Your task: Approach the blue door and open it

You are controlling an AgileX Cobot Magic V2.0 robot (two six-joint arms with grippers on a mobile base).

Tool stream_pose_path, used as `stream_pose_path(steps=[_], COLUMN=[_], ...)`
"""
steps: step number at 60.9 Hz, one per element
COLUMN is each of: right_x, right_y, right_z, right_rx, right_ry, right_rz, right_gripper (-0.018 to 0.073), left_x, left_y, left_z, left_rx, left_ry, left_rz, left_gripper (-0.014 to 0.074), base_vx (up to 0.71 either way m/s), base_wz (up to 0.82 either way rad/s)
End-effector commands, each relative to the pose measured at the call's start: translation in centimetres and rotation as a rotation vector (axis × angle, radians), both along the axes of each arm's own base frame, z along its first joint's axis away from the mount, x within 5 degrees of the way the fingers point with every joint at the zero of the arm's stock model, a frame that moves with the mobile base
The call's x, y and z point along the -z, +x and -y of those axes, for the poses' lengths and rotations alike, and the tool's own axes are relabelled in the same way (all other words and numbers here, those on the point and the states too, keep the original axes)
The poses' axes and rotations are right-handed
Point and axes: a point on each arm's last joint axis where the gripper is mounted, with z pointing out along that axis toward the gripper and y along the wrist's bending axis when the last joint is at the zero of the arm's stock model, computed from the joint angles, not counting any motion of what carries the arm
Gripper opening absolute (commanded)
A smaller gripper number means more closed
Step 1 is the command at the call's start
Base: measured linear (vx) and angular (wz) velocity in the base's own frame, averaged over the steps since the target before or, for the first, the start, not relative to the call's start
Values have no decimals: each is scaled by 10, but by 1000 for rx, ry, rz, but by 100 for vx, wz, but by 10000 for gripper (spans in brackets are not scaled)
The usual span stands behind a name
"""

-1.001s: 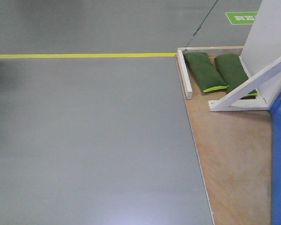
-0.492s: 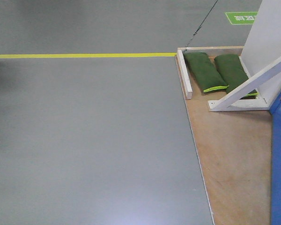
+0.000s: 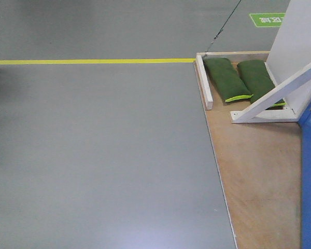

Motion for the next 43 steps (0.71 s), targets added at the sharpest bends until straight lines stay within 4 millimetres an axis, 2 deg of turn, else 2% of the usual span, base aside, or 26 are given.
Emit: stream_pose_path(steps=[1,6,13,25,43], right_x=[-19,-22,-24,-30,-59], right_y=[-24,-38,-44,-32,-11], right_z=[16,26,47,93,149], right_rx=[239,363,456,474,397], right_ry=[70,118,169,250,264], right_rz=[293,437,499,489,476], right_gripper=[-4,-4,-4,-4,-4], left_x=[-19,-19,-19,-19,-19], left_y=[0,0,0,0,0], left_z=[1,1,1,1,1], left_rx=[6,6,6,6,6], left_ry=[2,2,2,2,2], left_rz=[129,129,129,129,129], left_gripper=[71,71,71,71,71], base_vx=[0,0,0,0,0], base_wz=[0,0,0,0,0])
